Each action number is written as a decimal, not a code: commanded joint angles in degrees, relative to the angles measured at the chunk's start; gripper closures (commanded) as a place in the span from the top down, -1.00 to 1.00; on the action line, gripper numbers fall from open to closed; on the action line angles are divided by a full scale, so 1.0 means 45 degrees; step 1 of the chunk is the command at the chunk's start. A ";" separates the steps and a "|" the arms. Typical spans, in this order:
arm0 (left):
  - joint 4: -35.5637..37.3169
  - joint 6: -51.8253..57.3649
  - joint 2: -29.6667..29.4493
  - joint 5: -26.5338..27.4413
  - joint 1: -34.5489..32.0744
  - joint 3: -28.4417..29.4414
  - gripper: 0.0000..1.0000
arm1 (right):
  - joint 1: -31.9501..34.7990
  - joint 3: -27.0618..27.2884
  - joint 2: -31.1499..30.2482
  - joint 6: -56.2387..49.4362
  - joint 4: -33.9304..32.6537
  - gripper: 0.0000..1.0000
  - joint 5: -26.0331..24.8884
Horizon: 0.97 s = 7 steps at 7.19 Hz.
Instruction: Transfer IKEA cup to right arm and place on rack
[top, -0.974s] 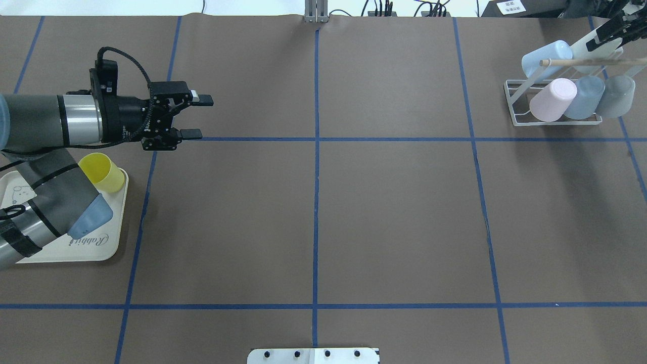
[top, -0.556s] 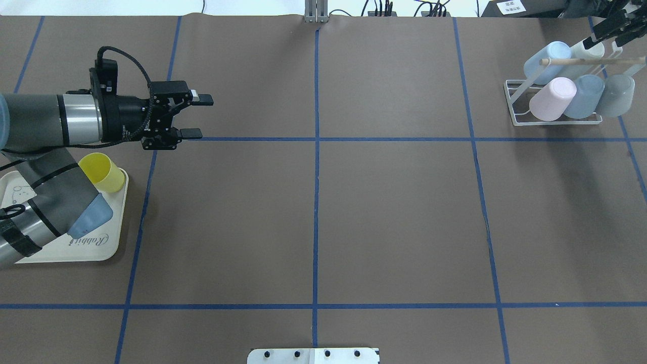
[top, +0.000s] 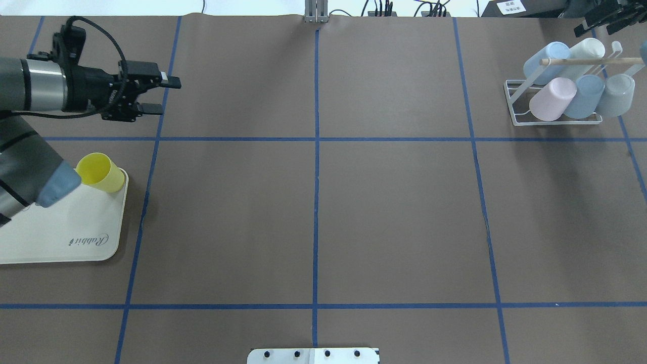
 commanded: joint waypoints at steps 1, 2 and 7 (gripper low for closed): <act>0.2732 0.4657 0.0688 -0.1762 -0.2150 0.0015 1.00 | -0.0034 0.0386 -0.0053 0.0309 0.0018 0.97 0.0023; 0.4506 0.6982 0.0788 -0.1726 -0.2466 -0.0043 1.00 | -0.0035 0.0619 -0.0151 0.0328 0.0018 0.97 0.0023; 0.6282 0.9896 0.3014 -0.1609 -0.1283 -0.0278 1.00 | -0.0074 0.0875 -0.0307 0.0329 0.0018 0.97 0.0082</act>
